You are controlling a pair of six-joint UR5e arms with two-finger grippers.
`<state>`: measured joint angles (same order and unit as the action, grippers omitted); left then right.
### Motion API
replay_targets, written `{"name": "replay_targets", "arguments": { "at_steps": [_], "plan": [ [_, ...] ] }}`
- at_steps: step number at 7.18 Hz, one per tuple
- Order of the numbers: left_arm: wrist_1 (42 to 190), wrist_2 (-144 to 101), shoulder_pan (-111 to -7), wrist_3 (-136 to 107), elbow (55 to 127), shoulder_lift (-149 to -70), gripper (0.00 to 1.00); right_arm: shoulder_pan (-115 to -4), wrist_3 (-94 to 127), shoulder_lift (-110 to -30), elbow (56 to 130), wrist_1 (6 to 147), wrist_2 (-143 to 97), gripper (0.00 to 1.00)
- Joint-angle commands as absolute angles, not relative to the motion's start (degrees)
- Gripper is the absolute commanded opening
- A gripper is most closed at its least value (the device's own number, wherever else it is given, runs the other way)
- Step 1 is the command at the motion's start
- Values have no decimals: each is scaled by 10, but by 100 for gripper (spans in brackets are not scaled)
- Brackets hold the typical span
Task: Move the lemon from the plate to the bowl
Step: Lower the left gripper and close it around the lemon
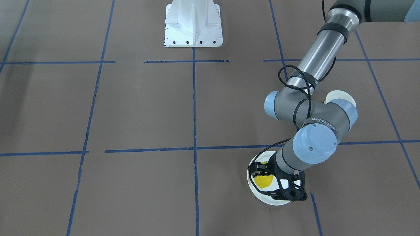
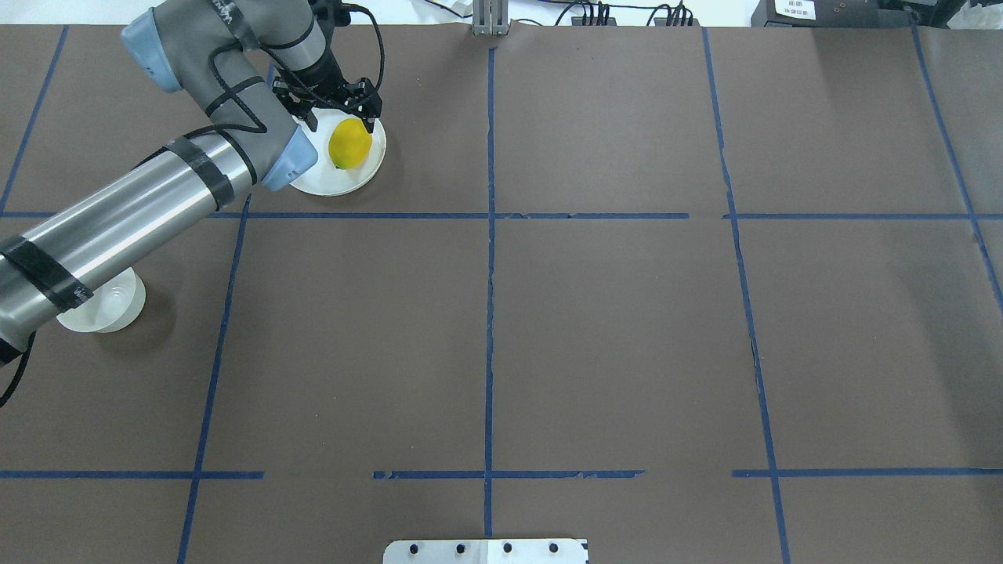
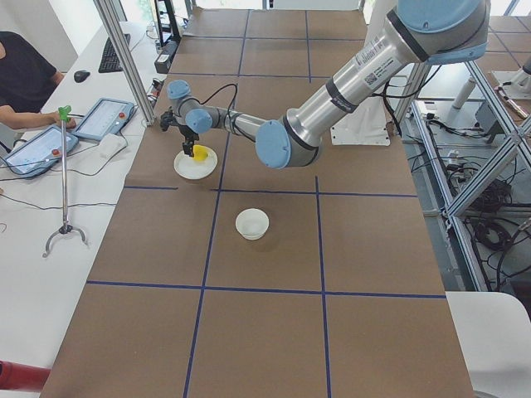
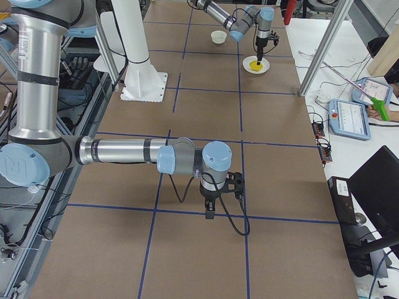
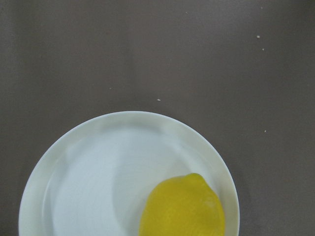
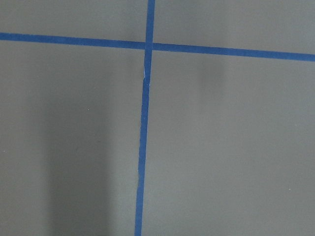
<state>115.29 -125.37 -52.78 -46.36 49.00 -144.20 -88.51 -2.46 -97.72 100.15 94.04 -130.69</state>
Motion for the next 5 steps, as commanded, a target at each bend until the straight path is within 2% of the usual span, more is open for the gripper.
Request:
{"name": "replay_targets", "arguments": {
  "at_steps": [1, 3, 4, 5],
  "plan": [
    [1197, -1232, -515, -475, 458, -1444, 100, -885, -25, -977, 1001, 940, -1307, 100],
    [1201, -1230, -504, -478, 455, -1444, 100, -885, -25, -977, 1002, 940, -1306, 100],
    [1201, -1230, -502, -478, 456, -1443, 96, -885, -25, -977, 1002, 940, -1307, 100],
    [1201, -1230, -502, -478, 456, -1443, 70, -885, -25, -977, 1002, 940, -1307, 100]
  ]
}}
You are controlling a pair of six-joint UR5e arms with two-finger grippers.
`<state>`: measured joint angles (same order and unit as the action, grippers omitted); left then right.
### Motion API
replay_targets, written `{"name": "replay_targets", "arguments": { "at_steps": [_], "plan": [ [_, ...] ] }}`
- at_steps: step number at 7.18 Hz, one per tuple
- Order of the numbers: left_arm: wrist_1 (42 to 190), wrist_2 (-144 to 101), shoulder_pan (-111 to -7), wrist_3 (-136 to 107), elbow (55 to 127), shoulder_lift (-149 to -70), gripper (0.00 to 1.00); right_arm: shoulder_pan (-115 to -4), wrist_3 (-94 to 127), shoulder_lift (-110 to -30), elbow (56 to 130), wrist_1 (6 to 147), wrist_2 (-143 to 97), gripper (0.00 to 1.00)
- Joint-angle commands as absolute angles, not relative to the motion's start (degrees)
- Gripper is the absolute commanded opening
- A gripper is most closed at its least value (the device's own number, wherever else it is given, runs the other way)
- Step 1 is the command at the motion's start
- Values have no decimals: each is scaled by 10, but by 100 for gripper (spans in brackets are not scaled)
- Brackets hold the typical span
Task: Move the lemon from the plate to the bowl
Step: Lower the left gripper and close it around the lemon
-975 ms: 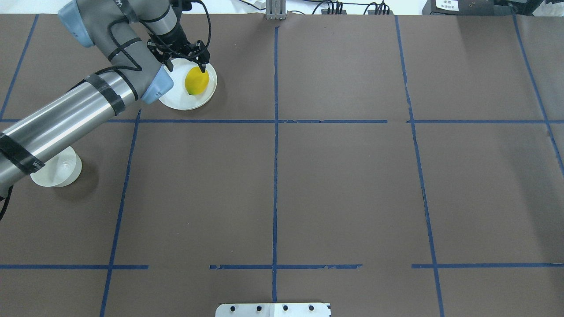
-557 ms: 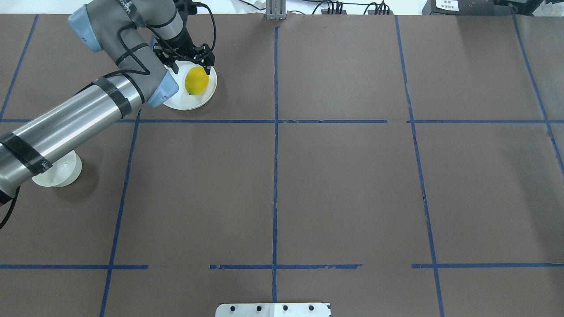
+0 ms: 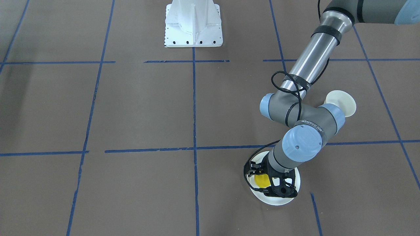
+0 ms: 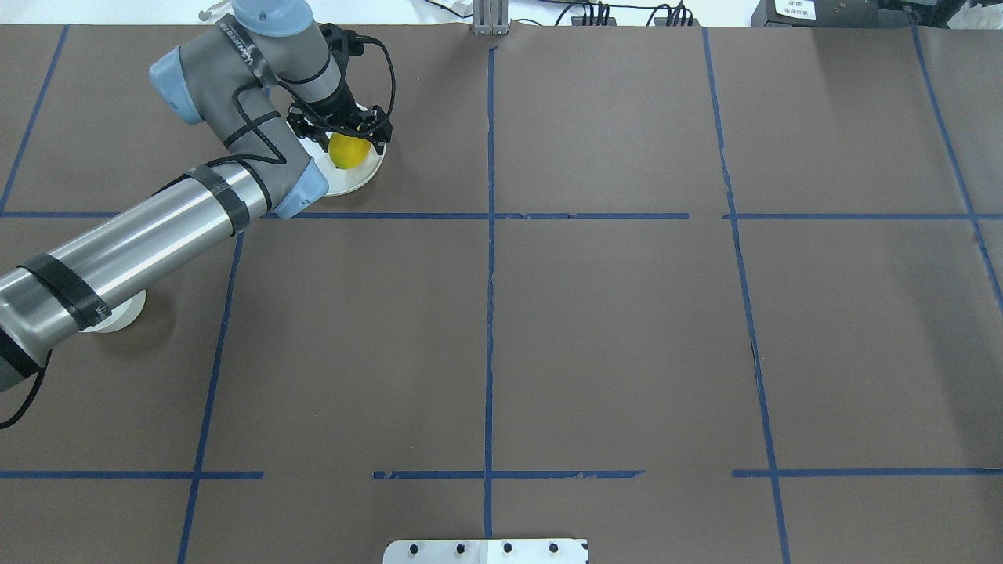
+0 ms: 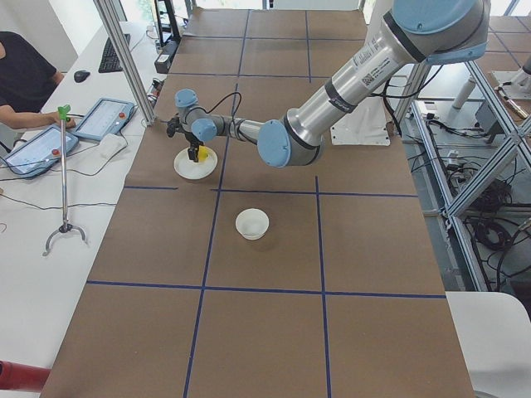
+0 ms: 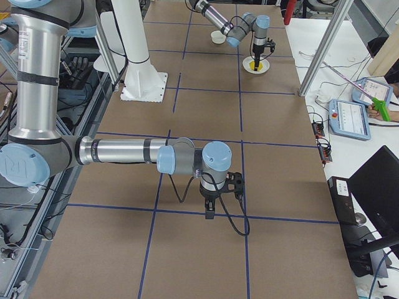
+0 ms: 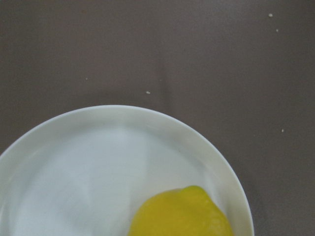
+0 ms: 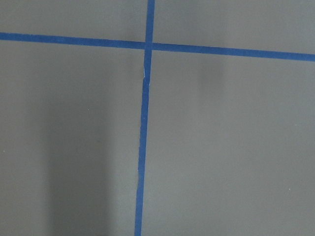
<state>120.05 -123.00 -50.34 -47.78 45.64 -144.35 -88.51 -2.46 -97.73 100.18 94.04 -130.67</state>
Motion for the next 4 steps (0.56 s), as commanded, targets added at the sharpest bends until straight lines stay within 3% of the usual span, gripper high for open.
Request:
{"name": "replay_targets", "arguments": {
  "at_steps": [1, 2, 3, 4],
  "plan": [
    [1201, -1230, -503, -477, 456, -1443, 37, -885, -25, -977, 1002, 940, -1307, 100],
    [1201, -1230, -505, -477, 460, -1443, 7, -885, -25, -977, 1001, 940, -1307, 100],
    [1198, -1236, -525, -476, 474, -1441, 0, -885, -25, -977, 1001, 940, -1307, 100],
    [1177, -1244, -546, -475, 531, -1414, 0, -885, -25, -977, 1001, 940, -1307, 100]
  ]
}}
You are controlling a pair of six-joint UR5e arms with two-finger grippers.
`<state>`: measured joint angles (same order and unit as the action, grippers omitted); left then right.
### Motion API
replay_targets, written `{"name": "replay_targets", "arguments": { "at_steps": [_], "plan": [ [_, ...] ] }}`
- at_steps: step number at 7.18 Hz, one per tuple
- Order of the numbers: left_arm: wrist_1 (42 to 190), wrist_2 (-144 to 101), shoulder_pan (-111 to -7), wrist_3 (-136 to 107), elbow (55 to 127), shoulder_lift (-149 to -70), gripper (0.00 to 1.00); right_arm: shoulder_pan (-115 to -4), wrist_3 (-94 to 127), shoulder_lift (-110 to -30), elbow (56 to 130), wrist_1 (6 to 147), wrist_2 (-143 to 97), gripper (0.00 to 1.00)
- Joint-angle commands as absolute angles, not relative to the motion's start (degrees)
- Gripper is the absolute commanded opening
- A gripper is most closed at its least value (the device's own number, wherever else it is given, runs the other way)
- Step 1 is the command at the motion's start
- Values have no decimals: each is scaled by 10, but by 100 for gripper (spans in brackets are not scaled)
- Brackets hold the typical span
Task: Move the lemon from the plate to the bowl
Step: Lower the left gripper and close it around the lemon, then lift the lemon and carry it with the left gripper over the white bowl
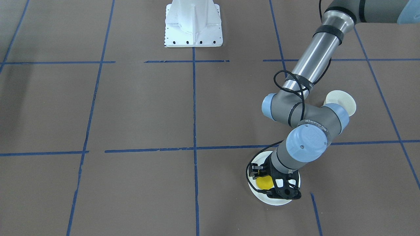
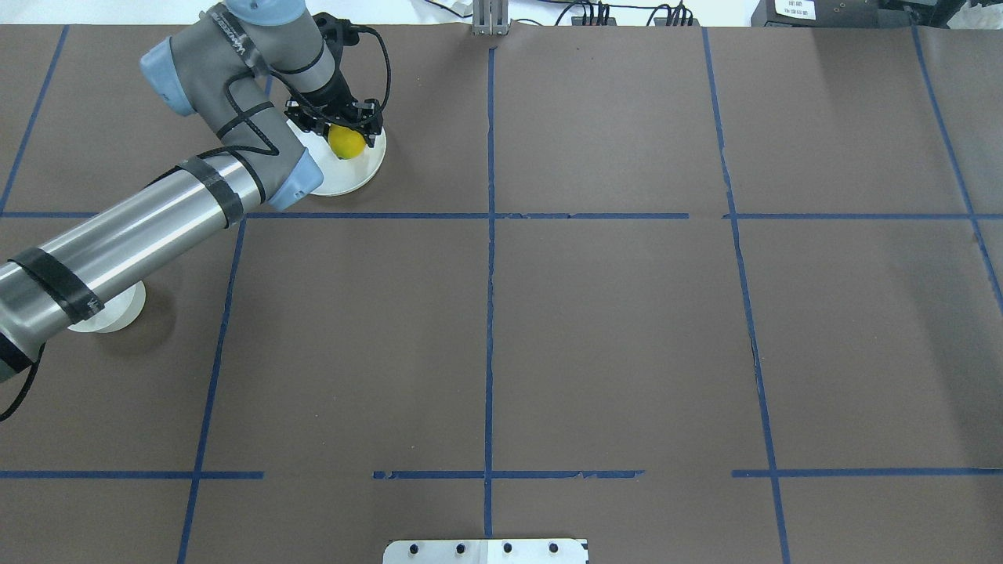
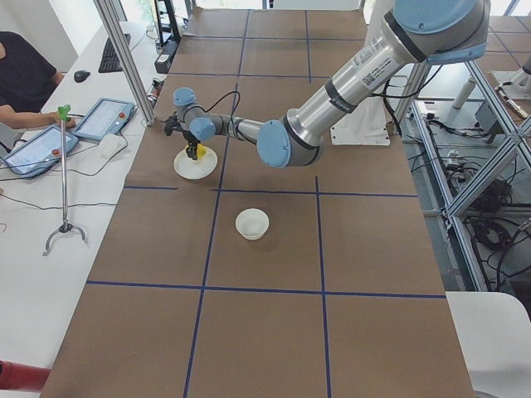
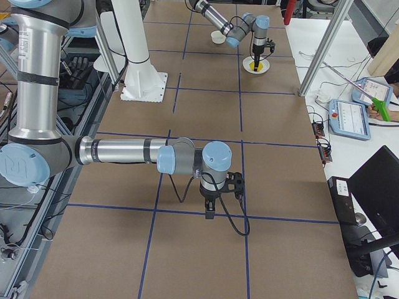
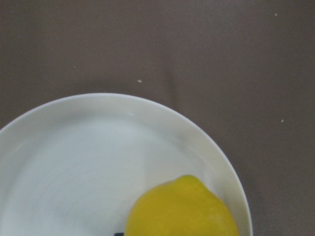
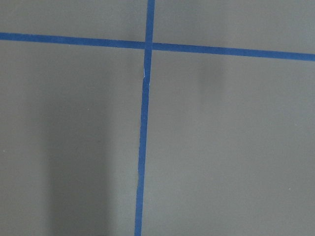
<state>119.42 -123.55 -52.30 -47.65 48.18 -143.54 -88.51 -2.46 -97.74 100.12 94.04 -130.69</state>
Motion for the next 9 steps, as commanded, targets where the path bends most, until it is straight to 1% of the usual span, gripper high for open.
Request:
{"name": "replay_targets", "arguments": {
  "at_steps": [1, 2, 4, 5, 6, 7, 8, 9],
  "plan": [
    [1137, -1272, -565, -470, 610, -1375, 0, -885, -25, -977, 1001, 940, -1307, 100],
    [1096, -1276, -574, -469, 685, -1335, 0, -885, -25, -977, 1001, 940, -1307, 100],
    [1014, -1275, -584, -468, 861, -1233, 0, -885, -25, -977, 1001, 940, -1307, 100],
    [1017, -1272, -584, -464, 915, -1174, 0, -885, -25, -977, 1001, 940, -1307, 100],
    [1022, -1260, -584, -448, 950, -1122, 0, -885, -25, -977, 1001, 940, -1306, 100],
    [1047, -1227, -584, -453, 988, -1051, 0, -885, -25, -977, 1001, 940, -1307, 100],
    [1116, -1225, -583, -456, 1008, -979, 0, -885, -25, -977, 1001, 940, -1306, 100],
    [1185, -1224, -583, -489, 1014, -924, 0, -885, -25, -976, 1001, 940, -1307, 100]
  ]
}}
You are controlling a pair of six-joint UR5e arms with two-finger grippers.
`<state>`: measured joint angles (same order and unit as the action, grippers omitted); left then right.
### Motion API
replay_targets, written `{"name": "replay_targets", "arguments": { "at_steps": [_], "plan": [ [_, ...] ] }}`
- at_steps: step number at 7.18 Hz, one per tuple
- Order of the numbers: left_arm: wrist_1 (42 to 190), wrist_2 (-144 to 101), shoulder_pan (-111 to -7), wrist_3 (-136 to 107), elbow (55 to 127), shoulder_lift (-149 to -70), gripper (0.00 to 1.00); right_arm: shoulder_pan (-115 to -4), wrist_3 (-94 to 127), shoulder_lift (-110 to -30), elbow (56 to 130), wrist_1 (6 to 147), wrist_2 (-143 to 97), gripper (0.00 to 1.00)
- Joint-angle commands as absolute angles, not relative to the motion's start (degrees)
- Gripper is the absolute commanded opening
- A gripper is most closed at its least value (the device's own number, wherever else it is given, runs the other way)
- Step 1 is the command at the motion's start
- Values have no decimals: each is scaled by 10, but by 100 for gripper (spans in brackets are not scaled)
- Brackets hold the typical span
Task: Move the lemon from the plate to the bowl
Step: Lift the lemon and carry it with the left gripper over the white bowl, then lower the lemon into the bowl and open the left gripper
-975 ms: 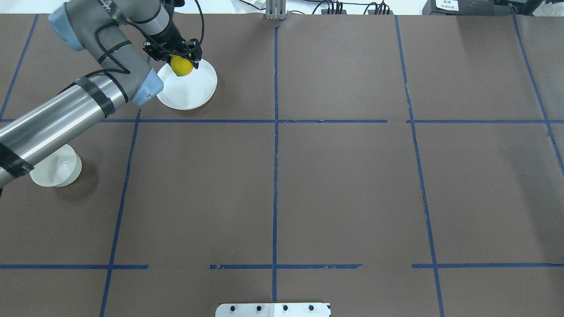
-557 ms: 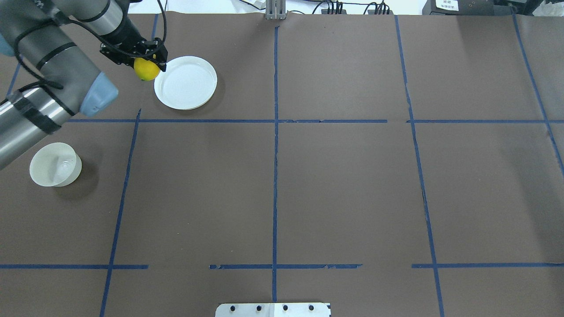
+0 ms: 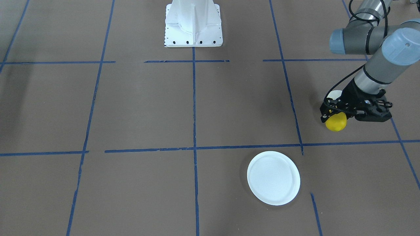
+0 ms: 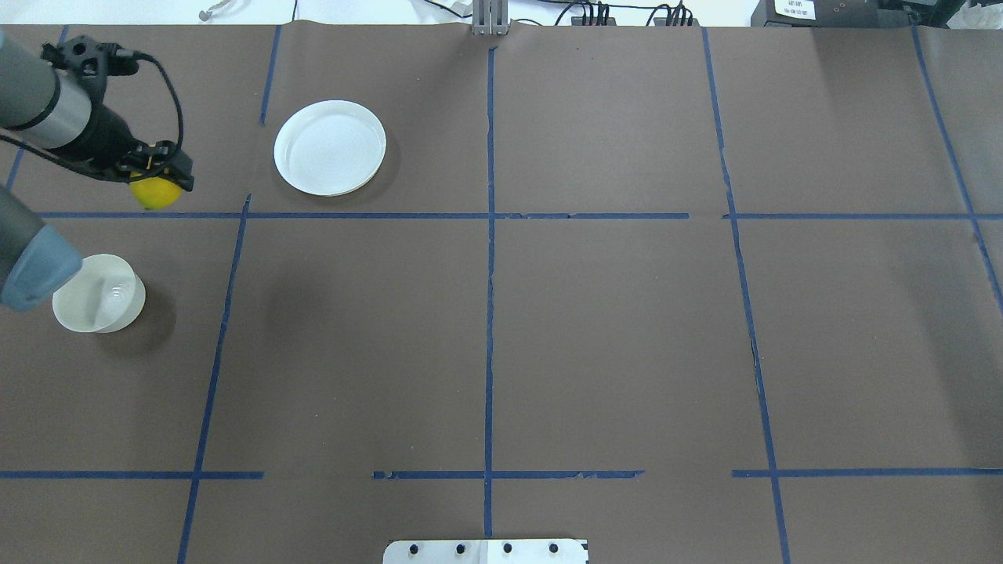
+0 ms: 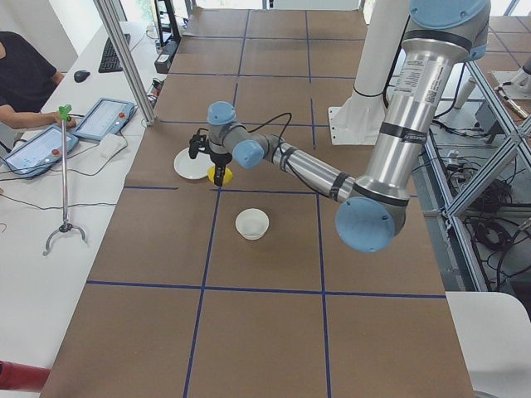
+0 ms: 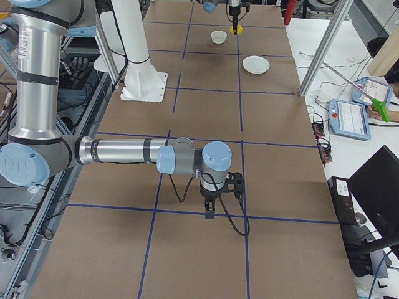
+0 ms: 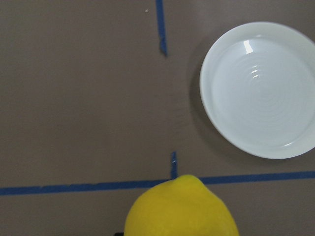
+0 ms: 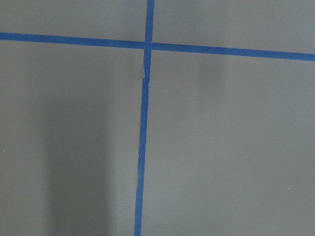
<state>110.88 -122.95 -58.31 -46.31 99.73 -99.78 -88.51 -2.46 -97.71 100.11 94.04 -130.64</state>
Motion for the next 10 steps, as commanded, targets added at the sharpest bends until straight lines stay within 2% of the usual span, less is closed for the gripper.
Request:
{"name": "replay_targets", "arguments": {
  "at_steps": [1, 9, 10],
  "plan": [
    [1229, -1223, -575, -526, 1014, -894, 0, -885, -25, -976, 1001, 940, -1307, 100],
    [1236, -1215, -528, -522, 993, -853, 0, -885, -25, -977, 1001, 940, -1307, 100],
    [1234, -1216, -528, -521, 993, -852, 34, -885, -25, -977, 1001, 940, -1307, 100]
  ]
}}
